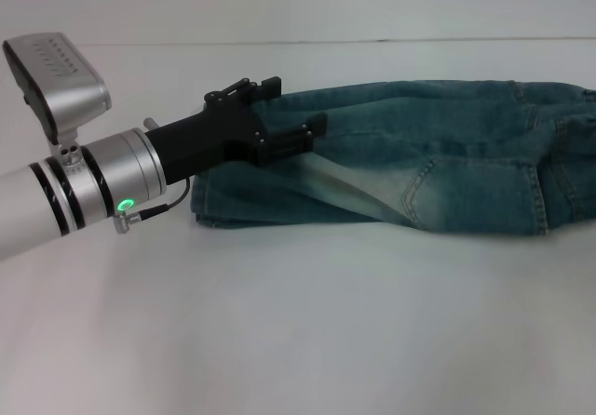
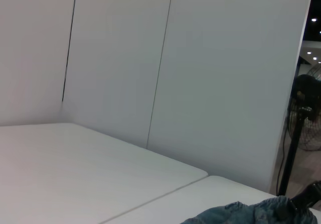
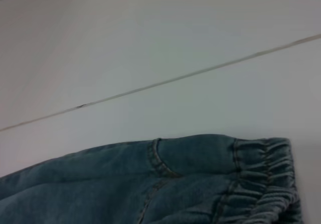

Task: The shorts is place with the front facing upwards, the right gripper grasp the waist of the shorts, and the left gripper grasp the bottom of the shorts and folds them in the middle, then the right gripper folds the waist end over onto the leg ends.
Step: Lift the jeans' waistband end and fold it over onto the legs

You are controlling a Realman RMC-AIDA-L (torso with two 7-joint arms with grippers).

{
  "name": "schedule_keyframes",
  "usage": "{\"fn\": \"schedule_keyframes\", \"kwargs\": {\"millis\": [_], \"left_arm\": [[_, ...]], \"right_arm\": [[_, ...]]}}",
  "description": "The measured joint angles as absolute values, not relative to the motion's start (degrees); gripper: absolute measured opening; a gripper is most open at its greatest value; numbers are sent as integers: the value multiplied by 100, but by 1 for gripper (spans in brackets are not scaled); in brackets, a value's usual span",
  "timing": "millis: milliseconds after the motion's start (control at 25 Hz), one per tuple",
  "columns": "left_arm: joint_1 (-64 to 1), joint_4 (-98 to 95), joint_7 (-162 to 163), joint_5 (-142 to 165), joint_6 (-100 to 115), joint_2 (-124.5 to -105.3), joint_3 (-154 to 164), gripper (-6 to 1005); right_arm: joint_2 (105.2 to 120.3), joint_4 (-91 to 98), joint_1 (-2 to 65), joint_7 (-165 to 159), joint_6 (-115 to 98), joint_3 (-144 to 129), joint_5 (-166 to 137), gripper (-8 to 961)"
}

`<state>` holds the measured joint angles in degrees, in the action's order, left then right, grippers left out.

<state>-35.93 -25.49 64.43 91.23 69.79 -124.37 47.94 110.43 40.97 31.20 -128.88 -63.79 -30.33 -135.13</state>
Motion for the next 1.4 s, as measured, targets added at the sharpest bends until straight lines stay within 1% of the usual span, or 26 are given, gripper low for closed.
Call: {"fn": "schedule_keyframes", "kwargs": {"millis": [160,200,320,560,600,720,1040,1120,1360,1400], "left_arm": [[-3585,-2511,6177,9047,6959,-12457,4768,877],[-3580,-2479,6081,8981,6942,-12461,4773,877],[-3577,-2184,5563,8565,6865,-12463,4782,876],[-3715,-802,2952,6892,6994,-12463,4686,874],[-3762,-509,2405,6560,7067,-12463,4677,874],[-3915,98,1264,6010,7165,-12463,4642,752],[-4284,644,630,5977,6837,-12463,4045,436],[-4329,712,509,5987,6764,-12463,3956,196],[-4346,746,471,5979,6515,-12463,3932,3],[-4345,746,474,5971,6496,-12463,3930,3]], "right_arm": [[11075,4362,3101,-12848,-6689,-2983,-13445,458],[11109,4536,3072,-12852,-6796,-2968,-13363,436],[11188,4986,3015,-12900,-7116,-2963,-13159,205],[11249,5454,3081,-13049,-7515,-2971,-12997,76],[11255,5500,3099,-13067,-7569,-2984,-12974,76],[11282,5677,3172,-13096,-7813,-3017,-12879,76],[11355,6021,3637,-13203,-8445,-3038,-12705,77],[11379,6079,3826,-13251,-8616,-3046,-12623,77],[11495,6324,4314,-13492,-8940,-3461,-12334,77],[11512,6386,4353,-13536,-8942,-3562,-12318,77]]}}
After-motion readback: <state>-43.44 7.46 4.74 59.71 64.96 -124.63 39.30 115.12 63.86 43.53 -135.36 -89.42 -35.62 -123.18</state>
